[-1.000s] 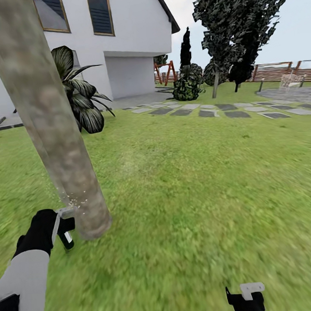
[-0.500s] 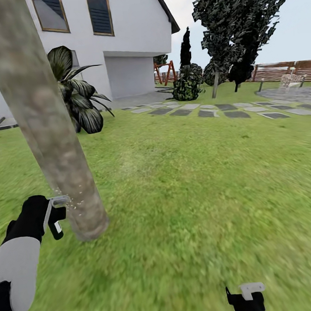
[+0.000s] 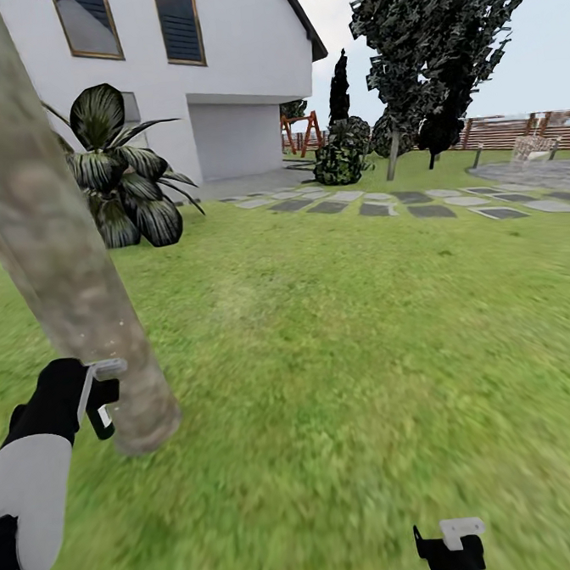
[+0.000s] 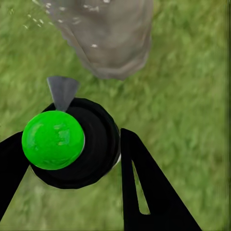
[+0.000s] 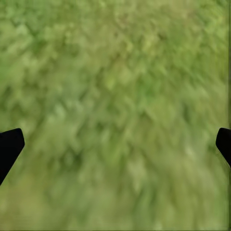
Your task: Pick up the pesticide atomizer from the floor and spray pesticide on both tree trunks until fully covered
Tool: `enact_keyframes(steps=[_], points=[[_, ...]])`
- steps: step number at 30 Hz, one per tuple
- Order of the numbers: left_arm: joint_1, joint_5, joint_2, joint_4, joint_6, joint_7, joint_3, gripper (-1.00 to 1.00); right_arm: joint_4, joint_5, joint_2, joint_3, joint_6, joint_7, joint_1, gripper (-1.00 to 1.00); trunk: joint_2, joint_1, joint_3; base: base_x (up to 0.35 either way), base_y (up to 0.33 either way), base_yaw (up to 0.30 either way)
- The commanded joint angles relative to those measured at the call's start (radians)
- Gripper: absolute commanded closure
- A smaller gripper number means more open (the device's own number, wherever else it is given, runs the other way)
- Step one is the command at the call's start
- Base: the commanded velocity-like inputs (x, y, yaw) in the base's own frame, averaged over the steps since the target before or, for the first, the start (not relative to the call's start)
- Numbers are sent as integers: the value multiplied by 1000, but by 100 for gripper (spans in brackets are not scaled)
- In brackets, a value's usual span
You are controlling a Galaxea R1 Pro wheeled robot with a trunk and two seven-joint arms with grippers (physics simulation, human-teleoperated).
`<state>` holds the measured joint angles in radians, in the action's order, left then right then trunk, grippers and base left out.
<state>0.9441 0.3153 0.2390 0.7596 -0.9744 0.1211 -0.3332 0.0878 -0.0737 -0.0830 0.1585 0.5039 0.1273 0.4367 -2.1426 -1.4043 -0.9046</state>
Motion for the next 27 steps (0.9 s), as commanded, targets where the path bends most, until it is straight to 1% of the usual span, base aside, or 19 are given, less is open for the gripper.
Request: enact_keyframes(steps=[1, 3, 7, 16, 18, 27], points=[[1, 11, 0, 1, -3, 10, -3, 100, 0, -8, 0, 9, 2, 3, 0, -100, 0, 0, -1, 122, -236, 0], [1, 11, 4, 5, -4, 11, -4, 100, 0, -8, 0, 9, 2, 3, 0, -100, 0, 0, -1, 28, -267, 80], [-1, 10, 1, 33, -4, 11, -4, 100, 0, -8, 0, 9, 2, 3, 0, -100, 0, 0, 1, -15, -275, 225], [-1, 10, 3, 35, -10, 11, -4, 100, 0, -8, 0, 9, 2, 3, 0, -100, 0, 0, 6, 5, -275, 255], [-1, 11, 0, 35, -10, 11, -4, 100, 0, -8, 0, 9, 2, 3, 0, -100, 0, 0, 7, 161, -242, 86], [-4, 11, -1, 35, -10, 10, -4, 100, 0, -8, 0, 9, 2, 3, 0, -100, 0, 0, 7, 155, -241, 8]])
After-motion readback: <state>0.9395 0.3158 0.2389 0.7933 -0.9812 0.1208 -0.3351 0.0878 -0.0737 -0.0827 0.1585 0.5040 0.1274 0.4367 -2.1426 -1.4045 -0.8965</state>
